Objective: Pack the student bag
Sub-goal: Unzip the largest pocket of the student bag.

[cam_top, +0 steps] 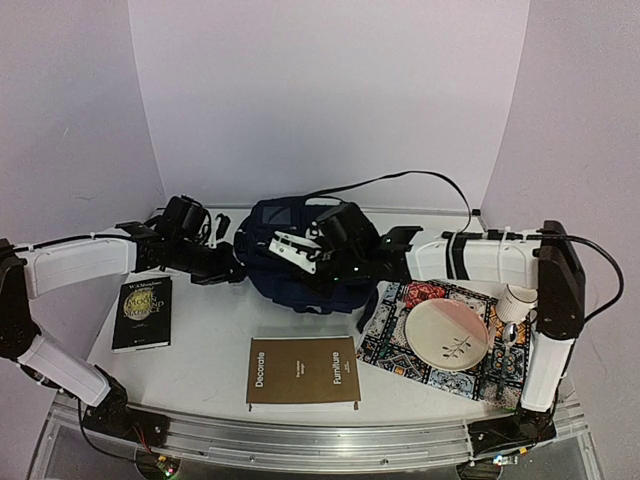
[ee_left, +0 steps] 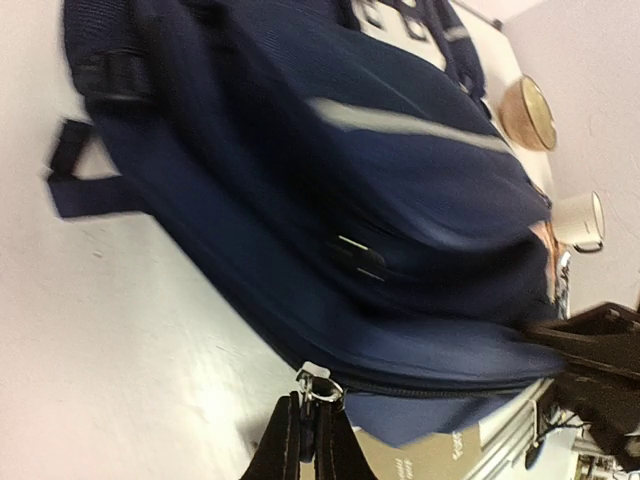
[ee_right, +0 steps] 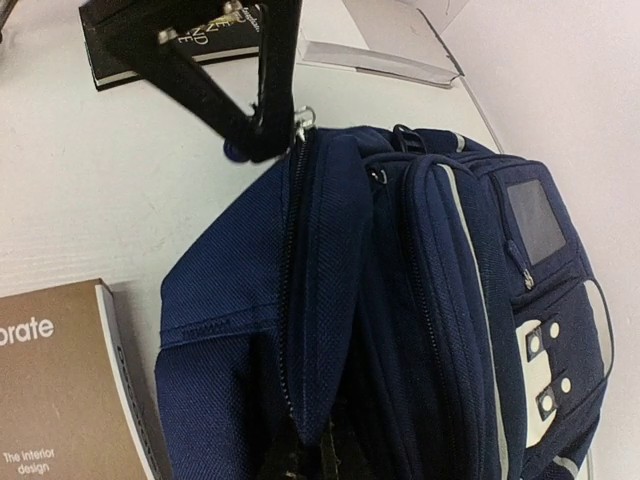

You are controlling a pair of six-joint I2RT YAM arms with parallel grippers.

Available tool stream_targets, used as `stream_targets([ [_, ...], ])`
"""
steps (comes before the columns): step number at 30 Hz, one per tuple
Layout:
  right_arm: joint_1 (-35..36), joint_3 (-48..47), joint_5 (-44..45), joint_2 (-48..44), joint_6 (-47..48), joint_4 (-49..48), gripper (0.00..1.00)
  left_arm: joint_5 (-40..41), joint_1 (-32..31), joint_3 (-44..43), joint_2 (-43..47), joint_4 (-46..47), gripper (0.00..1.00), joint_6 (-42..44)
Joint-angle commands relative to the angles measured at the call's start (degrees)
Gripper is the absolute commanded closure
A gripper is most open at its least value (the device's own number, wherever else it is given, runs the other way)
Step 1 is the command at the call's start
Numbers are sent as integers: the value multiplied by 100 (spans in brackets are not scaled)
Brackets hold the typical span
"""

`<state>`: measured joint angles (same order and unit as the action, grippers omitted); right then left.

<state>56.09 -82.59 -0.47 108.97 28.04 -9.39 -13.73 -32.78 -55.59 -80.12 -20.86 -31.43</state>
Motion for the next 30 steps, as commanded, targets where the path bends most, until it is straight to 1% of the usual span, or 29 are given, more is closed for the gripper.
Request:
stream_targets([
  [1, -306, 268, 98, -872, 32, 236, 100, 1089, 511, -205, -231, -130, 100, 307],
  [4, -308, 317, -156, -998, -18, 234, 100, 1584, 633, -330, -584, -139, 100, 369],
  [8, -303, 279, -399, -1013, -127, 236, 100, 1822, 763, -682, -1177, -119, 100, 380],
  [11, -306, 188, -699, -894, -269, 236, 100, 1980, 781, -1028, -1603, -61, 97, 376],
  [14, -301, 49, -911, -648, -445, 234, 100, 1900, 781, -1170, -1739, 113, 91, 338],
  [18, -255, -148, -1092, -286, -628, 236, 96, 1898, 782, -896, -1551, 482, 81, 309],
  [19, -242, -229, -1086, -167, -658, 236, 93, 1897, 782, -788, -1484, 546, 78, 306],
  [21, -205, -387, -1032, 58, -693, 236, 82, 1863, 782, -567, -1334, 637, 72, 281],
  [25, -196, -585, -794, 307, -713, 248, 76, 1665, 782, -183, -949, 704, 67, 215],
  [28, -201, -646, -512, 367, -632, 288, 64, 1415, 779, 93, -626, 706, 64, 120],
  [30, -197, -623, -373, 345, -541, 340, 58, 1107, 781, 292, -374, 710, 63, 37],
])
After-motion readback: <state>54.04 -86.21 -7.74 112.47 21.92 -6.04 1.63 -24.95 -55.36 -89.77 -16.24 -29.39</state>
